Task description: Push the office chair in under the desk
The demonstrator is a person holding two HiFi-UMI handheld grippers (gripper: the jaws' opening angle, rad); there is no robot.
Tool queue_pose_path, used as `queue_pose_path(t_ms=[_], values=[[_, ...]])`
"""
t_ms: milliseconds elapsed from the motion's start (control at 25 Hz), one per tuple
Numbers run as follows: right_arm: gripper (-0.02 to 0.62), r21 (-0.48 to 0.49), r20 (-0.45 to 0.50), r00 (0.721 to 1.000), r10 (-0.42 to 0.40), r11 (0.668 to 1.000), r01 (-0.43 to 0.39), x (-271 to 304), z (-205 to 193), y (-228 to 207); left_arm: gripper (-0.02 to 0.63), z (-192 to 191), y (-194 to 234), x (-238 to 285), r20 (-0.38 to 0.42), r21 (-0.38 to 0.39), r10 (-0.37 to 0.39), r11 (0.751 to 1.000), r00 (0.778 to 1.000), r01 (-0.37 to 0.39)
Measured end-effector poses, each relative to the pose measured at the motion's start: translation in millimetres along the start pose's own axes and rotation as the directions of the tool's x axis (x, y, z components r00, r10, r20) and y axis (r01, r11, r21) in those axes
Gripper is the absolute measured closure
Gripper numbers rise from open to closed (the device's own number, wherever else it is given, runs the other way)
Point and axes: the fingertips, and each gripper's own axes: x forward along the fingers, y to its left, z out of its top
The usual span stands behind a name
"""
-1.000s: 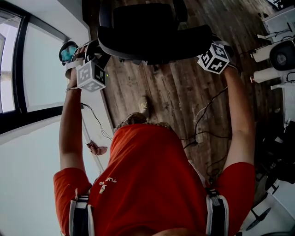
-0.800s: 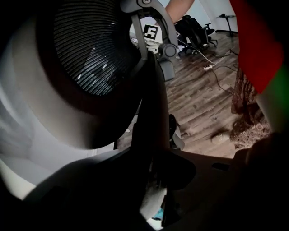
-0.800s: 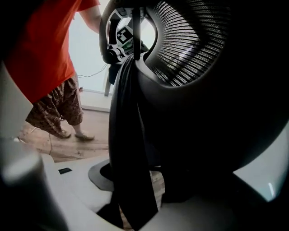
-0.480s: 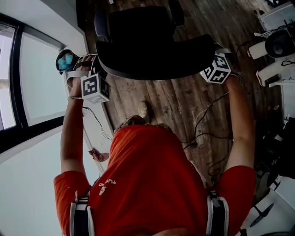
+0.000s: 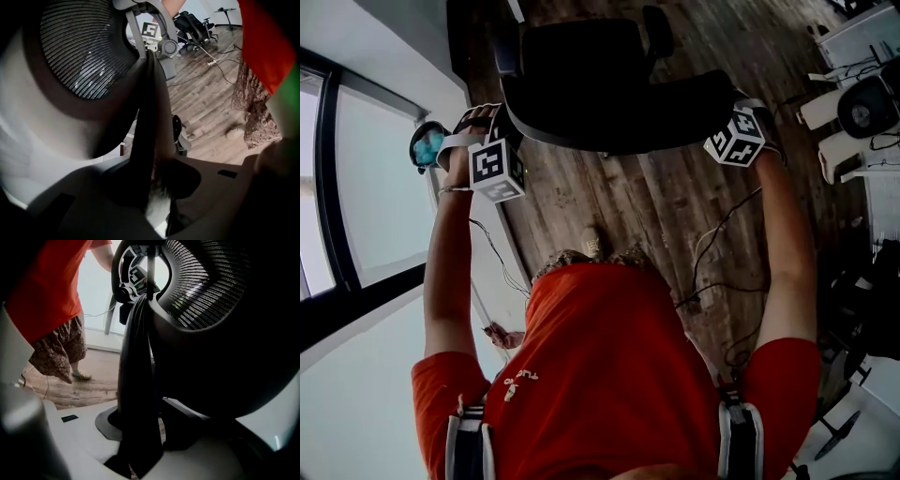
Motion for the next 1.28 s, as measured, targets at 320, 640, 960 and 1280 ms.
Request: queue_pose_path(t_ms=[320,640,960,1280], values=[[0.422,0.01,-0.013,1.0,0.008,1.0,-0.008,25,-18,-44,0.506,-5,41,38,-0.007,0.006,-0.027,1.0,1.0,0.027],[0.422,-0.005,-0.006,1.0,0.02,1.0,-0.02,43,-49,-86,0.509,9,76,72,0.005,0.01,-0.006,1.0,1.0,0.006],[0.423,-0.037,0.016,1.0,0.021,0.999,-0.021,71,-79,-141,0.514,17,117,114,-0.012,-0.008,-0.001,1.0,1.0,0.001],[0.433,-0.058,0.027,0.998,0.05,0.997,-0.049,115,-102,-205,0.509,12,173,161,-0.022,-0.025,0.055,0.998,0.998,-0.056]])
